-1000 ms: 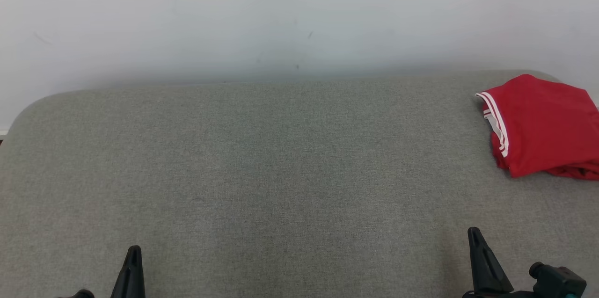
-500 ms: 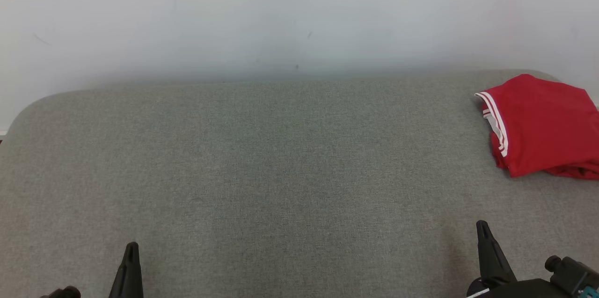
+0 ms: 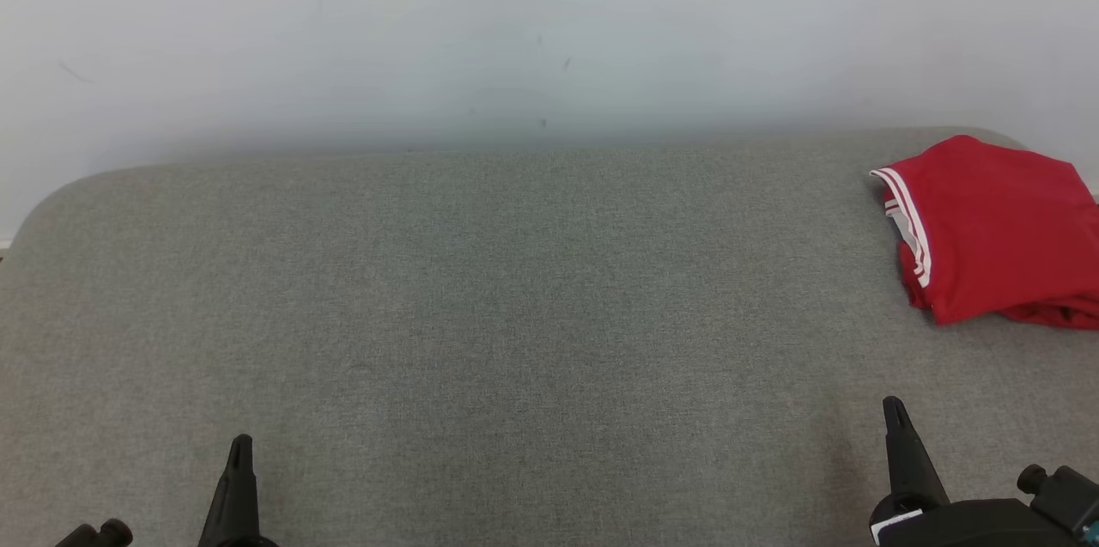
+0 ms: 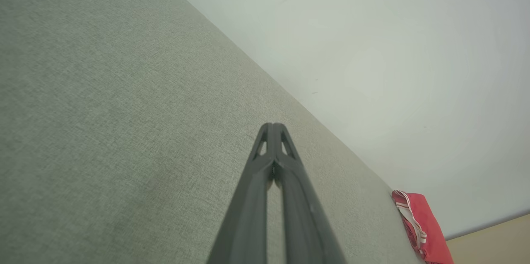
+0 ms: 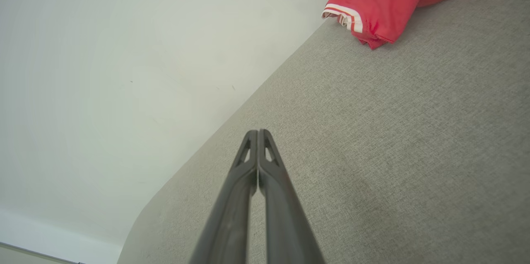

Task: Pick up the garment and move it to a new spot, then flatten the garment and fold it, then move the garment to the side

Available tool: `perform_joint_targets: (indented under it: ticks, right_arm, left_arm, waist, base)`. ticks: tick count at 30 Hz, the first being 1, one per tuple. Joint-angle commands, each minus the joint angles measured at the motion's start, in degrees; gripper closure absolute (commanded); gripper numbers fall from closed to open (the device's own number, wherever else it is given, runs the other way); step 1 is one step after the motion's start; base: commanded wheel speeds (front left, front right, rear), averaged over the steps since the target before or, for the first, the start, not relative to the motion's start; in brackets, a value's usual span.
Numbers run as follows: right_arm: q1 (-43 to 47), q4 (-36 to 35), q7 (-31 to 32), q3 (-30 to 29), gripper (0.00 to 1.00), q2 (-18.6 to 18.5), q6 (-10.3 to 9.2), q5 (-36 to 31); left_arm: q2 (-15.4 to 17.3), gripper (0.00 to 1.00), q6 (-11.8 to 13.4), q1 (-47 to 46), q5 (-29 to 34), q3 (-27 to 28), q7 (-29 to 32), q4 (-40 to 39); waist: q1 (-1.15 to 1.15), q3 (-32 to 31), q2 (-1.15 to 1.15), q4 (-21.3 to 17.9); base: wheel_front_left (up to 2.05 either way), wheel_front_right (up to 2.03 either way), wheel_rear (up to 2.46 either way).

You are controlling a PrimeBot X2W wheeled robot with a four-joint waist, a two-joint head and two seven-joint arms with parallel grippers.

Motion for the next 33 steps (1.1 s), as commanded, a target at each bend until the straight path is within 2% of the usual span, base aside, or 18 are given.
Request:
perform_joint_targets:
  ticks: [1, 33]
  right_arm:
    - [-1.1, -0.6, 0.4, -0.4, 1.00, 0.0, -0.05, 1.7]
    - [-3.2, 0.0, 5.5, -3.0, 1.00, 0.8, -0.08, 20.8]
  left_arm:
    - [0.3, 1.00, -0.4, -1.4, -1.6, 0.2, 0.3, -0.4]
    - [0.4, 1.00, -0.6, -4.3, -23.1, 0.7, 5.8, 1.7]
  waist:
    - [0.00, 0.0, 0.00, 0.0]
    - [0.00, 0.0, 0.00, -0.2]
  base:
    - [0.00, 0.00, 0.00]
    - [0.00, 0.00, 0.00]
